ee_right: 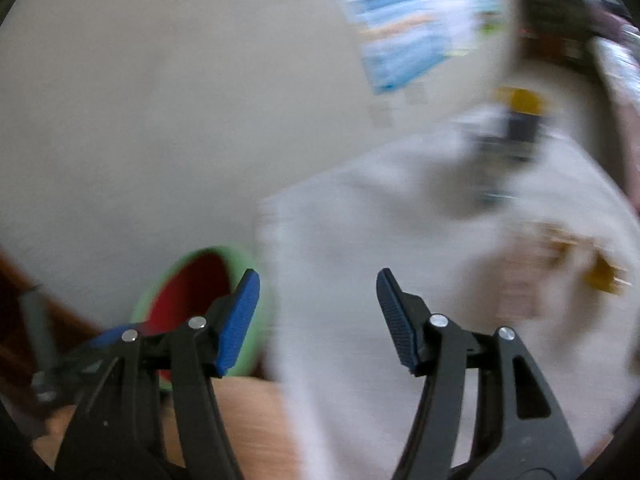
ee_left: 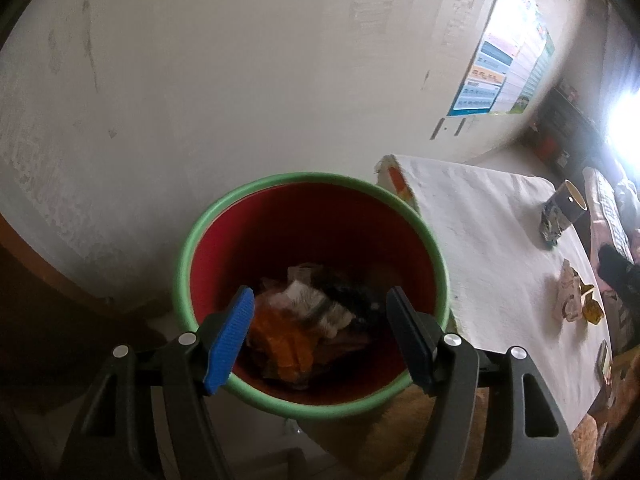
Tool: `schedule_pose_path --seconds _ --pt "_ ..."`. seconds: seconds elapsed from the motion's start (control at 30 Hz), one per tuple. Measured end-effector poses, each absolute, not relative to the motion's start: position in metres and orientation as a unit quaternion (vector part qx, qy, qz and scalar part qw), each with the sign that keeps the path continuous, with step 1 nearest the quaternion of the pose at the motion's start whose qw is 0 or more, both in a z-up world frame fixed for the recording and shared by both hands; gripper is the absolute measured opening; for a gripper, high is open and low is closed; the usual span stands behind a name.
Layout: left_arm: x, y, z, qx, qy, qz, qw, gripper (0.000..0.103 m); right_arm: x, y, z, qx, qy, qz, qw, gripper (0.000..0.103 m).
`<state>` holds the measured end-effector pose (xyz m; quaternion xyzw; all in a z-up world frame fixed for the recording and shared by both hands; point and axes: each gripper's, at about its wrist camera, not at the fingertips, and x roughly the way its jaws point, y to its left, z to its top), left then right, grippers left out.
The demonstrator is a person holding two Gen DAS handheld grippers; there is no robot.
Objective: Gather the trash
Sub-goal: 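Open both grippers to drop the bag and paper into the bucket, then grasp the gold snack wrapper with the right gripper while the left grasps the white cartons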
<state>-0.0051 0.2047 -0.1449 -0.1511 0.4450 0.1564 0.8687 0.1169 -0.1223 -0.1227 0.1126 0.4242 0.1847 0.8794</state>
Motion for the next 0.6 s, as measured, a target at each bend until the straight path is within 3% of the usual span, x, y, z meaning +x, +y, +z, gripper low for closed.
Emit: schedule_pose_path --seconds 0.23,0.43,0.53,0.6 --pt "0.007 0.168 -0.134 -0.120 0.444 0.130 0.879 0.066 0.143 -0.274 -0.157 0.101 0.437 -0.012 0.894 0.059" --pt "0.017 0.124 -0.119 -0.091 0.447 0.091 0.885 0.066 0.160 -0.309 -0.191 0.087 0.478 -0.025 0.873 0.051" --pt "0.020 0.100 -0.114 -0.074 0.449 0.073 0.887 0.066 0.170 -0.309 -0.205 0.085 0.490 -0.006 0.867 0.034" --pt "0.025 0.077 -0.110 -0.066 0.452 0.050 0.888 0.066 0.173 -0.308 -0.209 0.083 0.492 0.006 0.867 0.015"
